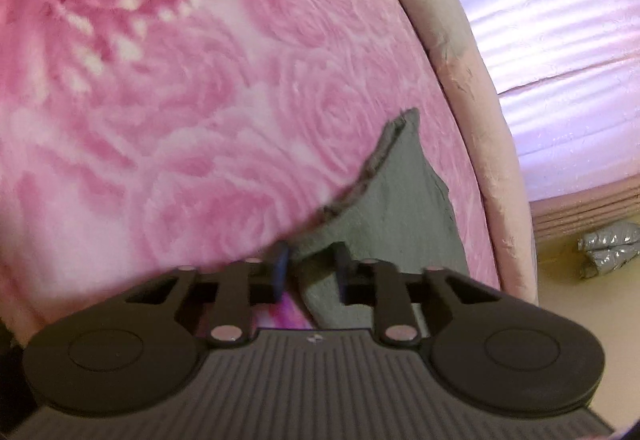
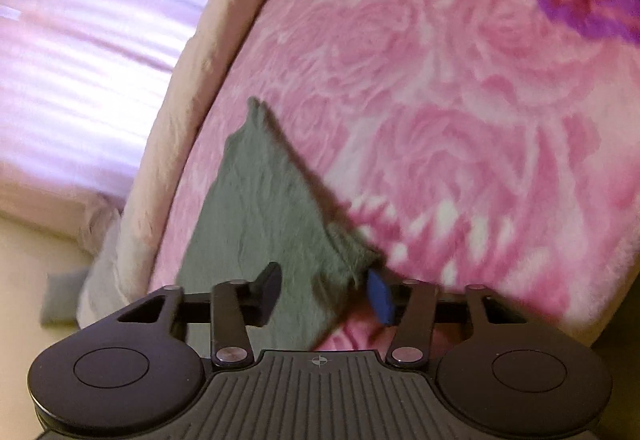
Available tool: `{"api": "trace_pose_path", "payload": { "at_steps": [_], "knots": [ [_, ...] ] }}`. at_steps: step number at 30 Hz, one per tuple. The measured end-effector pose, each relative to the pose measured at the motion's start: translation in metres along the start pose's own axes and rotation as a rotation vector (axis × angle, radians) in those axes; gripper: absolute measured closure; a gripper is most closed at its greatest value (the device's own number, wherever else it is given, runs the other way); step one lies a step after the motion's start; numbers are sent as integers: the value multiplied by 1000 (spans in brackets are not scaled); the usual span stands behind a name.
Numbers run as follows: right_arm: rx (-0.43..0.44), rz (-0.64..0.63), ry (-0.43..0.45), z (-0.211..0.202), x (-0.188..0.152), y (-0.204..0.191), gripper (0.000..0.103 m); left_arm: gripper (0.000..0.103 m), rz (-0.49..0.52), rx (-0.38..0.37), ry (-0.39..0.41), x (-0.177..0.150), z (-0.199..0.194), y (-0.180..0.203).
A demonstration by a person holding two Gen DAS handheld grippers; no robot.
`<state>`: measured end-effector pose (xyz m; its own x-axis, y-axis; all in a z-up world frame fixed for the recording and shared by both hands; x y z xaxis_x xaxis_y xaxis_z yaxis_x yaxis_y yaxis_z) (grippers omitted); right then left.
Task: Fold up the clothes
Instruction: 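Lift the folded edge with both grippers and lay it back flat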
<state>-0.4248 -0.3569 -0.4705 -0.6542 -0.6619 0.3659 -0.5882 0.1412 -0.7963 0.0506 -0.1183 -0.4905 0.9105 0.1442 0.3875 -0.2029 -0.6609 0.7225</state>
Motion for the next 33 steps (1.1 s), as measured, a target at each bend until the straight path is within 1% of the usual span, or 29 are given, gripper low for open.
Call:
{"api": "trace_pose_path", "payload": {
  "at_steps": [1,2,3,5,6,8,9,10,12,14,16,17,18,19,20,22,23,25,27,30,31,33],
  "knots": [
    [-6,-1,-1,2,1,2,76,98,20,-1,-2,2,1,0],
    [-18,-12,-6,3,1,5,92,98,46,-8,0,3,0,2],
    [-22,-18,-9,4,2,7,97,99,70,-15,2,4,-2,4],
    [-16,-37,2,0,5,6,98,100,128,-39,19,9,-8,11],
    [-13,-48,10,-2,7,5,99,100,181,-57,34,10,-12,16],
    [-10,-88,21,-7,9,0,99,100,336,-79,62,7,-19,27],
    [-9,-110,26,-10,9,-3,99,100,404,-73,60,2,-19,28],
    [-23,-130,25,-11,7,-3,99,99,431,-54,47,-4,-17,25],
    [-72,-160,11,-11,1,3,99,98,417,-25,26,-12,-16,15],
    [-78,-164,14,-12,-2,4,99,93,397,-11,38,-10,-20,12],
    [-96,-219,5,-15,-3,0,97,92,435,27,59,-2,-28,12],
    [-104,-256,2,-18,-2,-4,85,92,459,42,74,2,-32,14],
    [-114,-297,15,-23,0,-8,68,92,499,45,99,7,-35,19],
    [-128,-343,45,-29,4,-11,59,92,540,48,124,12,-39,25],
    [-142,-398,85,-34,8,-17,47,92,578,45,146,16,-42,32],
    [-130,-519,150,-40,11,-34,47,92,636,5,169,19,-39,52],
    [-108,-565,158,-39,9,-42,47,92,666,-17,177,18,-37,62],
    [-49,-634,145,-33,1,-58,48,92,733,-74,171,10,-28,82],
    [10,-680,117,-23,-11,-71,79,92,798,-115,146,-3,-15,99],
    [44,-695,73,0,-24,-75,80,91,868,-152,101,-21,7,110],
    [45,-690,58,8,-26,-72,80,91,887,-142,88,-24,17,108],
    [26,-673,27,26,-25,-61,80,91,908,-91,54,-24,36,97]
  ]
}}
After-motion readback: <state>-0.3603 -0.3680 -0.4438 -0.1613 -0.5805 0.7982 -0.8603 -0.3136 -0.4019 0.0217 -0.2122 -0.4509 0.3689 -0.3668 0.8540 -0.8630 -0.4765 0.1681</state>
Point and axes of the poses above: each gripper's, at about its wrist camera, not at the fingertips, and z roughly the way its jaws point, y to its right, x to its top, the point moved 9 cm from there along z, roughly the way its jaws point, and after that the axes turned 15 degrees about y, right-handed, at the moved point
